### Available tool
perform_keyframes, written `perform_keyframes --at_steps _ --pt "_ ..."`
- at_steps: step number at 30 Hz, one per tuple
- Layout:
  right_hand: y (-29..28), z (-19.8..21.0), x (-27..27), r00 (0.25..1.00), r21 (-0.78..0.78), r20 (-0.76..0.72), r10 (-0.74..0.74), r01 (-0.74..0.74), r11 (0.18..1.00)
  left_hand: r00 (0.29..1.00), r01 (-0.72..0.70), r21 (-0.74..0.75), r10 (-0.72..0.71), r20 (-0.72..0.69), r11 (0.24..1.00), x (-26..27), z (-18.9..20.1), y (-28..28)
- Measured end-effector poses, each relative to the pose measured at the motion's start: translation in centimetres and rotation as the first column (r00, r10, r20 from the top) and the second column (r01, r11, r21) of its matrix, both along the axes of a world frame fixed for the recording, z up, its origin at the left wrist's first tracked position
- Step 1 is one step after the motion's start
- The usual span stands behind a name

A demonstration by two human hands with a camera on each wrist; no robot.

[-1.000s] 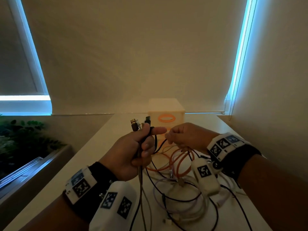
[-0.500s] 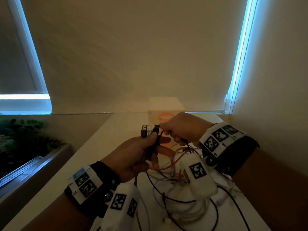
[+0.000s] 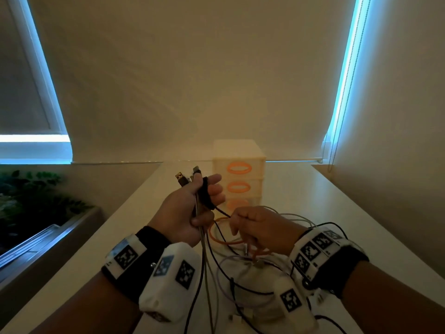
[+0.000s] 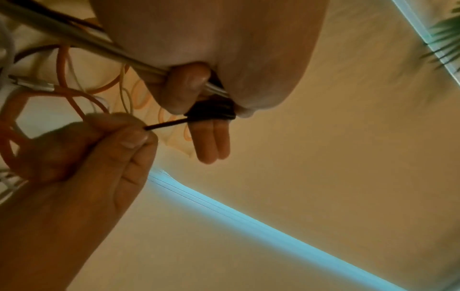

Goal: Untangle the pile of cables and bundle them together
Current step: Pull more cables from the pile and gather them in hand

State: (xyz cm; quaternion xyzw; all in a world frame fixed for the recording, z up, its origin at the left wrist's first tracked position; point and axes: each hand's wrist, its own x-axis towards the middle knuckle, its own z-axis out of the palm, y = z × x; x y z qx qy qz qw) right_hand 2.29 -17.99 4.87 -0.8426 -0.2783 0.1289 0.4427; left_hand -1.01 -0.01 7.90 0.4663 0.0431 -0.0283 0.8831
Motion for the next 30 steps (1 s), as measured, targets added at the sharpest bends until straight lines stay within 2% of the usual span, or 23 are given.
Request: perform_keyframes --at_steps 3,8,13,17,21,25,28,30 --pt "-1.0 -0.6 1.4 0.998 -0.014 0.001 -0.068 0.068 0.998 1.000 0.002 0.078 -0.003 0.008 0.997 0.0 -0.1 0.0" --pt "-0.8 0.3 1.8 0.999 0.008 -0.006 -0.046 0.046 0.999 0.997 0.051 0.151 -0.058 0.047 0.987 -0.3 0.6 0.3" --pt "-0.5 1.4 1.9 0.995 0.047 -0.097 -0.017 0.022 0.999 0.988 0.115 0.272 -0.138 0.065 0.955 -1.3 1.3 0.4" --pt "0.4 3.1 1.7 0.999 -0.089 0.040 -0.006 0.010 0.996 0.982 0.150 0.321 -0.180 0.064 0.935 -1.9 1.9 0.7" --pt "0.5 4.8 2.0 0.977 -0.195 0.202 -0.068 0.108 0.975 0.977 0.168 0.334 -0.201 0.066 0.927 -2.1 2.4 1.2" --pt "0.8 5.7 2.2 0.931 -0.362 0.353 -0.090 0.224 0.905 0.971 0.202 0.342 -0.234 0.053 0.918 -2.5 2.5 1.3" --pt "1.1 6.7 2.3 0.912 -0.383 0.396 -0.107 0.269 0.884 0.967 0.228 0.370 -0.254 0.024 0.901 -2.5 2.2 1.3" --pt "1.2 7.6 2.2 0.920 -0.344 0.363 -0.148 0.280 0.896 0.970 0.226 0.398 -0.243 -0.007 0.889 -2.4 1.8 1.3"
